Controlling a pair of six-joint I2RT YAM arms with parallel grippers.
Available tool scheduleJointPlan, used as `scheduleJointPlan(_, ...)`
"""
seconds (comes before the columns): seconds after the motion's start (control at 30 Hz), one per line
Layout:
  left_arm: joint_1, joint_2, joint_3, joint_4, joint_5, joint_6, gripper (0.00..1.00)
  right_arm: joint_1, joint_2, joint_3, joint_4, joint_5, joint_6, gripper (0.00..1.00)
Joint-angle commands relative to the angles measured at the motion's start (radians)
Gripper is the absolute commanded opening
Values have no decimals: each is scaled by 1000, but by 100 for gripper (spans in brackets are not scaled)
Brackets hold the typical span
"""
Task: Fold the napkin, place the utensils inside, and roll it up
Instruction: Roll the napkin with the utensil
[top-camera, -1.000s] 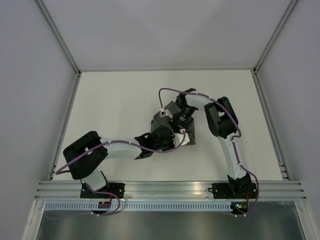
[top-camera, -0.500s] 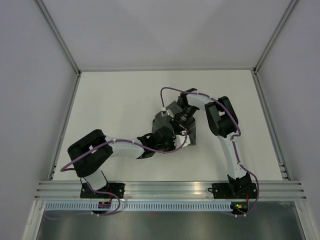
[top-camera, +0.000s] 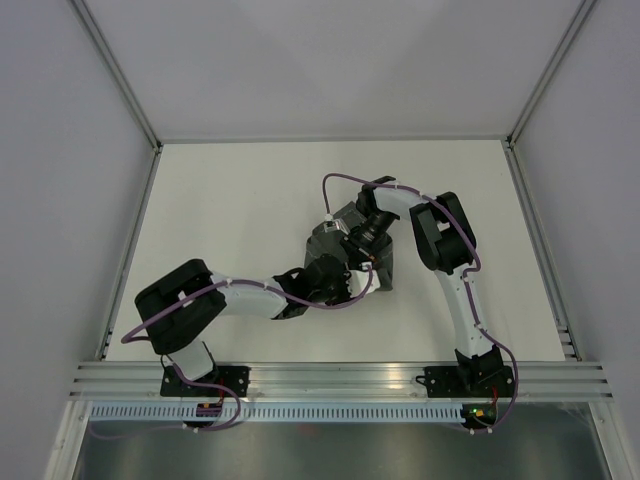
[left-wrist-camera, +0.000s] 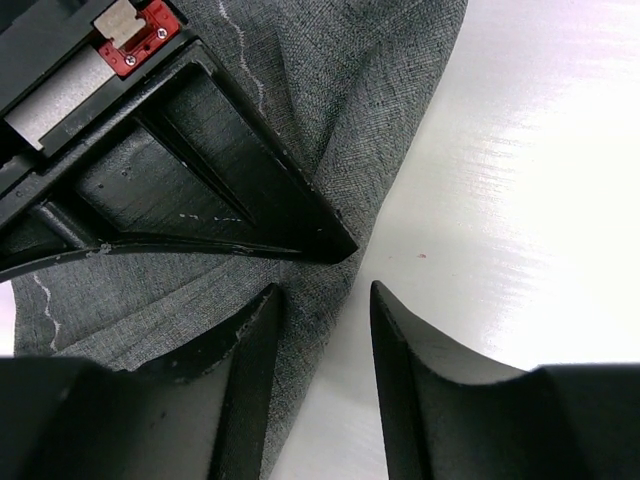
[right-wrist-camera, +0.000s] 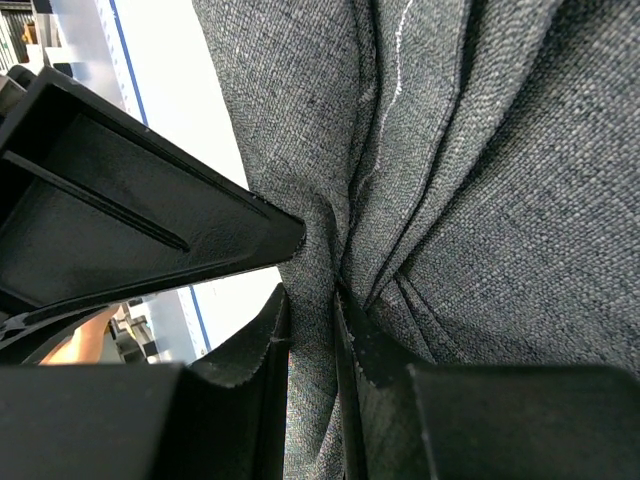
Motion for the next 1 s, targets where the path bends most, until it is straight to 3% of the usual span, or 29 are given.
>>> scheduleJointPlan(0.0, 11, -6, 13, 6, -60, 51, 50, 4, 78, -12, 108, 186, -63, 6)
scheduleJointPlan(0.33, 27, 43, 53, -31, -51, -10, 54, 1, 86, -3, 108, 188, -54, 6)
scheduleJointPlan(0.63, 29, 57, 42, -23, 56, 31, 45, -8, 89, -7, 109, 181, -51, 6)
scheduleJointPlan(0.7, 29, 60, 53, -34, 70, 33, 42, -10, 90, -7, 109, 180, -52, 6)
scheduleJointPlan(0.87, 29, 85, 83, -100, 108, 24, 9, -11, 89, -4, 109, 177, -49, 7)
scheduleJointPlan(0.97, 31, 111, 100, -137, 154, 2, 2, -16, 86, -4, 106, 171, -49, 9)
